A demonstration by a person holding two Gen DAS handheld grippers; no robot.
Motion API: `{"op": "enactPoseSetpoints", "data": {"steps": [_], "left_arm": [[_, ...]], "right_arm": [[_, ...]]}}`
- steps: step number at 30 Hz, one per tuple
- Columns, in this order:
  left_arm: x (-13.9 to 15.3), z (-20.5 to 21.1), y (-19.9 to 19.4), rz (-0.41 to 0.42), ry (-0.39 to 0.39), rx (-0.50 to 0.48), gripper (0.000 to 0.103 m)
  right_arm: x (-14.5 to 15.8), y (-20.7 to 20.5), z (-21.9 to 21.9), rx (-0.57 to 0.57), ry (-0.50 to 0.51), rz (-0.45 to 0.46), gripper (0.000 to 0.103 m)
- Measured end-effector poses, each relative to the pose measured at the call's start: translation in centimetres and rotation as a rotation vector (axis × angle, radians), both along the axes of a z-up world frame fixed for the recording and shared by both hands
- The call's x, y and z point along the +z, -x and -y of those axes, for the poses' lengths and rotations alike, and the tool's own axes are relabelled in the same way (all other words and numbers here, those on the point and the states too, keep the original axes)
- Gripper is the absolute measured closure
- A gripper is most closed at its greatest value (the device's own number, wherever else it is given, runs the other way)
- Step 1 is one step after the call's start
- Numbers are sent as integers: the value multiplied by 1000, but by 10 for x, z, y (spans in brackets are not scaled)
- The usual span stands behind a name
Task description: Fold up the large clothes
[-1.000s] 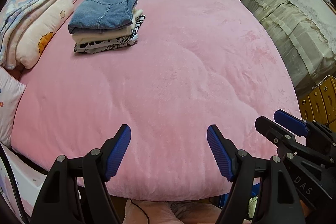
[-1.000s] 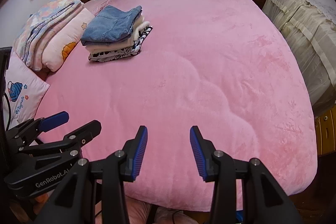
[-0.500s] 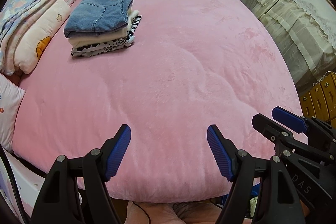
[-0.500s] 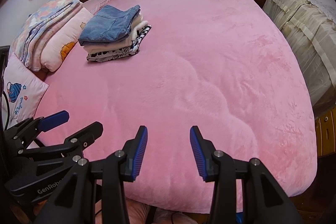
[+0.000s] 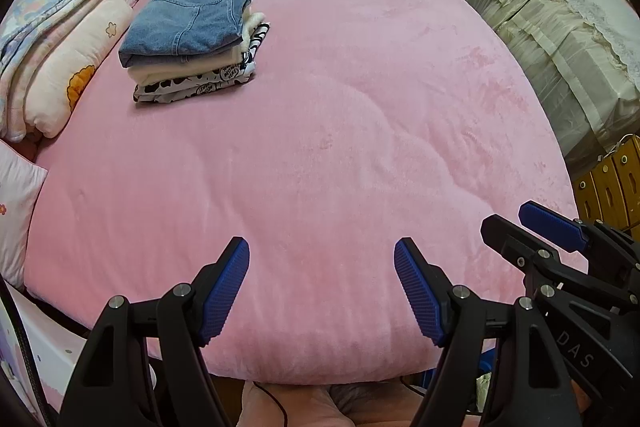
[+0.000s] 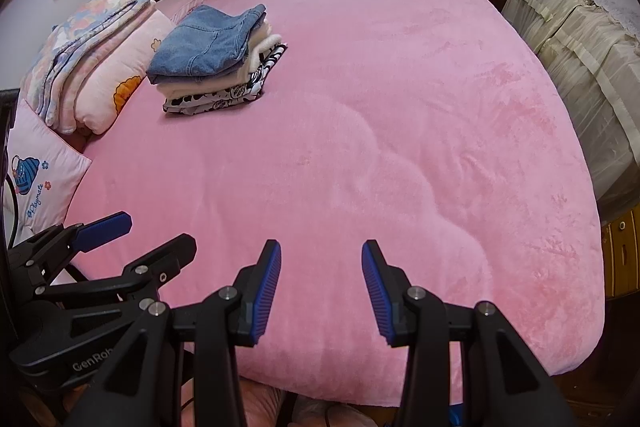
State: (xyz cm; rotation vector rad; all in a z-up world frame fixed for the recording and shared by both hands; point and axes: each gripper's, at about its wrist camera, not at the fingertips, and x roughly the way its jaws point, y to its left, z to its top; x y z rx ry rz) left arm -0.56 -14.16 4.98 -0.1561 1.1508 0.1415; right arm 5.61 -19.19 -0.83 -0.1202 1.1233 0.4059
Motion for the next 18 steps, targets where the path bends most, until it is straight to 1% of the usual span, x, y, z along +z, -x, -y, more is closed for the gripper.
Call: {"op": "enactPoseSetpoints", "data": {"steps": [18], "left_arm": [[-4, -4, -3, -11, 2, 5, 29]], "right_arm": [[-7, -3, -3, 10, 5, -9, 61]]}}
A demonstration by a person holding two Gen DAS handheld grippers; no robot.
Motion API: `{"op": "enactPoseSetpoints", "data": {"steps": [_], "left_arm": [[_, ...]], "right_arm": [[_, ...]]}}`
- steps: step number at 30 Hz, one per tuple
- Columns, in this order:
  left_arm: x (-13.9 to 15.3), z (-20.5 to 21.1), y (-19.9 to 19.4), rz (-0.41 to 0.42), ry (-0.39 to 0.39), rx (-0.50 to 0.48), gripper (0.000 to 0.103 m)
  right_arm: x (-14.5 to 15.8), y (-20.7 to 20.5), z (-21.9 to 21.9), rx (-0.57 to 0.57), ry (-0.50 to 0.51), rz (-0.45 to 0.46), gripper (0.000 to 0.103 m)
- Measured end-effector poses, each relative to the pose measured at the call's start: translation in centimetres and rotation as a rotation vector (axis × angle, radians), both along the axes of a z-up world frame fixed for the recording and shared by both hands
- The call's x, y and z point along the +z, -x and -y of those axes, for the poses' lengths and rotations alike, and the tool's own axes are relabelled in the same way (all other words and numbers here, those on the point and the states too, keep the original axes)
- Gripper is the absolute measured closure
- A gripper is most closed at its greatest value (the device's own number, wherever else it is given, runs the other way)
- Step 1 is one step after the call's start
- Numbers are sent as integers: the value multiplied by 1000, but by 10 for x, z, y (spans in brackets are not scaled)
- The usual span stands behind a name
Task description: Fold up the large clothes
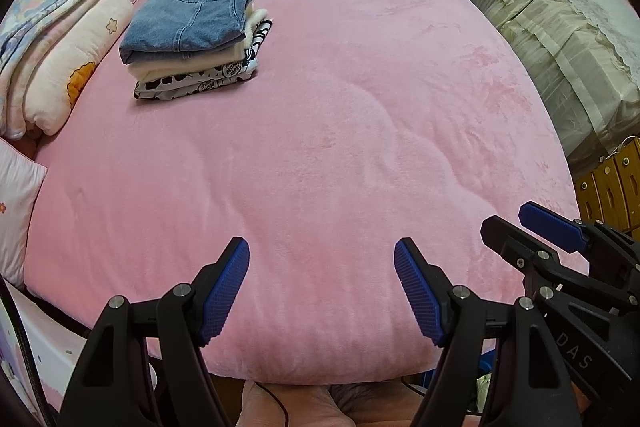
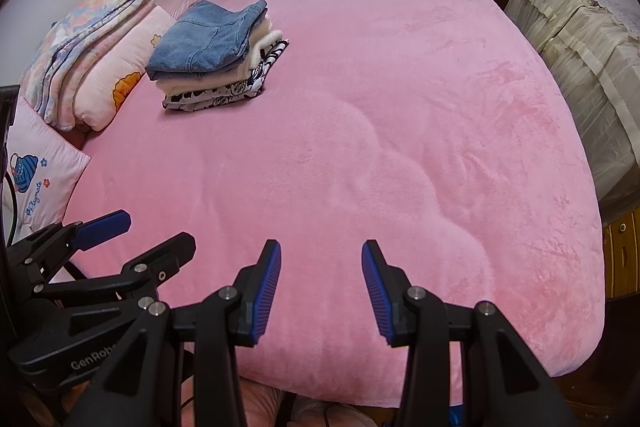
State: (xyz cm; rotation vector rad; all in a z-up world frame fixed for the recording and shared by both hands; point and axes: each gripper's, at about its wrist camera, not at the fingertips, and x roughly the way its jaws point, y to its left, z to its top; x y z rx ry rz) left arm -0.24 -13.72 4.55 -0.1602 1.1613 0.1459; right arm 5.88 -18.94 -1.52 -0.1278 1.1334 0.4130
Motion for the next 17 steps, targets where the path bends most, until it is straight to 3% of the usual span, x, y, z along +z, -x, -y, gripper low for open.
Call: {"op": "enactPoseSetpoints", "data": {"steps": [17], "left_arm": [[-4, -5, 0, -15, 8, 8, 29]], "right_arm": [[0, -3, -2, 15, 6, -14, 61]]}}
